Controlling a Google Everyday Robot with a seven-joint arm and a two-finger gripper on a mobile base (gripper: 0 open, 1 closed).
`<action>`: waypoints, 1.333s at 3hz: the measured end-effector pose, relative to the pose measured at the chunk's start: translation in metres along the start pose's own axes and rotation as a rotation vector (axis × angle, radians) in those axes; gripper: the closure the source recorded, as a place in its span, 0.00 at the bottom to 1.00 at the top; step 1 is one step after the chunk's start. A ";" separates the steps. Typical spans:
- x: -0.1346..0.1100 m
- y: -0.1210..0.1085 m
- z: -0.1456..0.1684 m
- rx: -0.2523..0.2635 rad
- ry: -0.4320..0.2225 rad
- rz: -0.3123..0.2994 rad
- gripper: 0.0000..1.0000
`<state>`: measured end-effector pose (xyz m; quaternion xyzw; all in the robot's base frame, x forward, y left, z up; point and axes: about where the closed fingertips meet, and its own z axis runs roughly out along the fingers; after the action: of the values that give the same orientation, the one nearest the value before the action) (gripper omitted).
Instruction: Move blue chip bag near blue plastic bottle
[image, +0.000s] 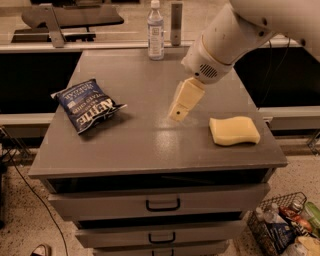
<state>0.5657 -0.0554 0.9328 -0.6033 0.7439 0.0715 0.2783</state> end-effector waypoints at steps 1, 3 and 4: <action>0.000 0.000 0.000 0.000 0.000 0.000 0.00; -0.058 -0.008 0.056 -0.017 -0.143 0.000 0.00; -0.094 -0.014 0.091 -0.033 -0.224 0.017 0.00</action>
Offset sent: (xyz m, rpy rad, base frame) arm 0.0349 0.0810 -0.0184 0.1574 -0.0443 0.0558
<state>0.6199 0.0621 0.9075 -0.5896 0.7122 0.1529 0.3491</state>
